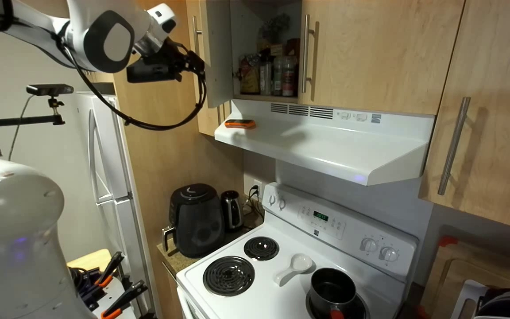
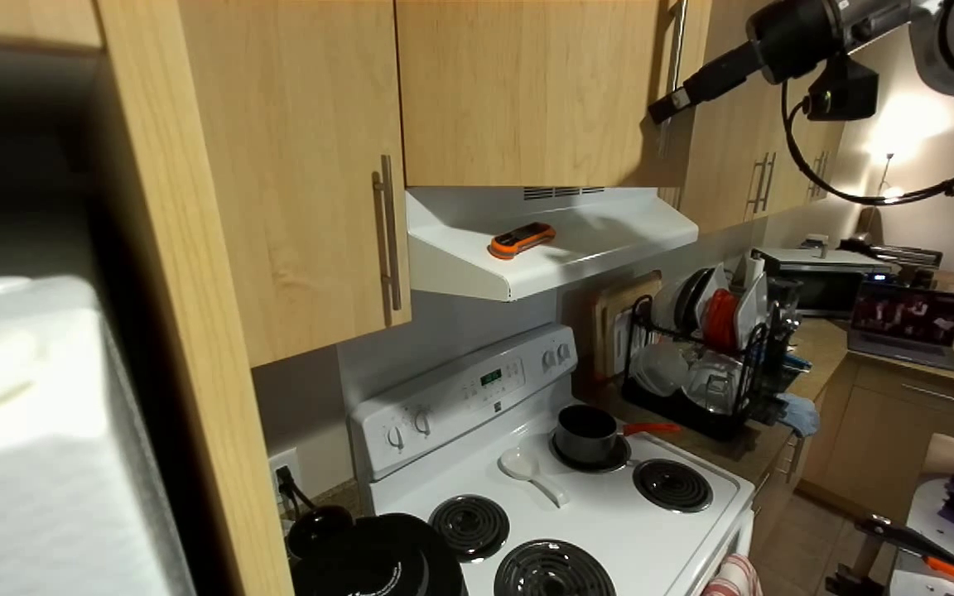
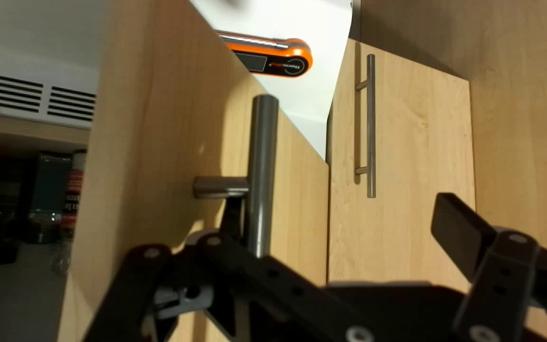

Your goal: Open the left cabinet door

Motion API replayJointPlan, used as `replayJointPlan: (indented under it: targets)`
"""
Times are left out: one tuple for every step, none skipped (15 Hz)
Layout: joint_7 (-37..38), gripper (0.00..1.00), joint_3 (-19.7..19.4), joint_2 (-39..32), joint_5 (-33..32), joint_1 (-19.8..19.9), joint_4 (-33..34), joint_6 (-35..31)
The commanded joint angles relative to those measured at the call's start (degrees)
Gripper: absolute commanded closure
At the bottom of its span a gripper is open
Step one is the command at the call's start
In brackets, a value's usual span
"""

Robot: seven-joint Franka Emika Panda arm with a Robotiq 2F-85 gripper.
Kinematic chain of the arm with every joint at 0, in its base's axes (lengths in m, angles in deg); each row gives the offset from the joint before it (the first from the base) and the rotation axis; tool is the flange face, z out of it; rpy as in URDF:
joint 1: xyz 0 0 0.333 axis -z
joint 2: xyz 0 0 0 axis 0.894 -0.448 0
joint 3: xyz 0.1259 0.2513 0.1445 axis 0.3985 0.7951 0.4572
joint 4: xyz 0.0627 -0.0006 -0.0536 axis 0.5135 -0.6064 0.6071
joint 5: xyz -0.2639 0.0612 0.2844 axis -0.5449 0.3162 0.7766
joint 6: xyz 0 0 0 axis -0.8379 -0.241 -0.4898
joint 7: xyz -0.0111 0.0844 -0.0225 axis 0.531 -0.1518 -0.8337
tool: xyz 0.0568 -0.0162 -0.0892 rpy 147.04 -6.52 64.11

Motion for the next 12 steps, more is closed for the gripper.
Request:
replayJointPlan:
  targets:
    - [1.1, 0.00, -0.5, -0.5, -1.3, -0.1, 0.3, -0.1]
    - [1.0, 0.00, -0.5, -0.7, -1.3, -0.1, 0.5, -0.1]
    - [1.0, 0.00, -0.6, -0.7, -1.3, -0.1, 0.5, -0.1]
    - [1.0, 0.00, -0.6, -0.7, -1.3, -0.1, 0.5, -0.1]
    - [1.0, 0.00, -0.6, -0.7, -1.3, -0.1, 0.5, -0.1]
    - [1.0, 0.00, -0.6, -0.7, -1.3, -0.1, 0.5, -0.1]
    - [1.0, 0.00, -0.6, -0.7, -1.3, -0.1, 0.5, -0.1]
    - [1.0, 0.00, -0.6, -0.7, -1.3, -0.1, 0.5, -0.1]
    - [1.0, 0.00, -0.6, -0.8, -1.3, -0.1, 0.5, -0.1]
    - [1.0, 0.00, -0.6, -0.8, -1.3, -0.1, 0.5, -0.1]
    - [1.5, 0.00, 0.1, -1.1, -1.6, 0.9, 0.5, -0.6]
    - [1.8, 0.00, 0.5, -1.7, -1.8, 1.8, 0.8, -0.6]
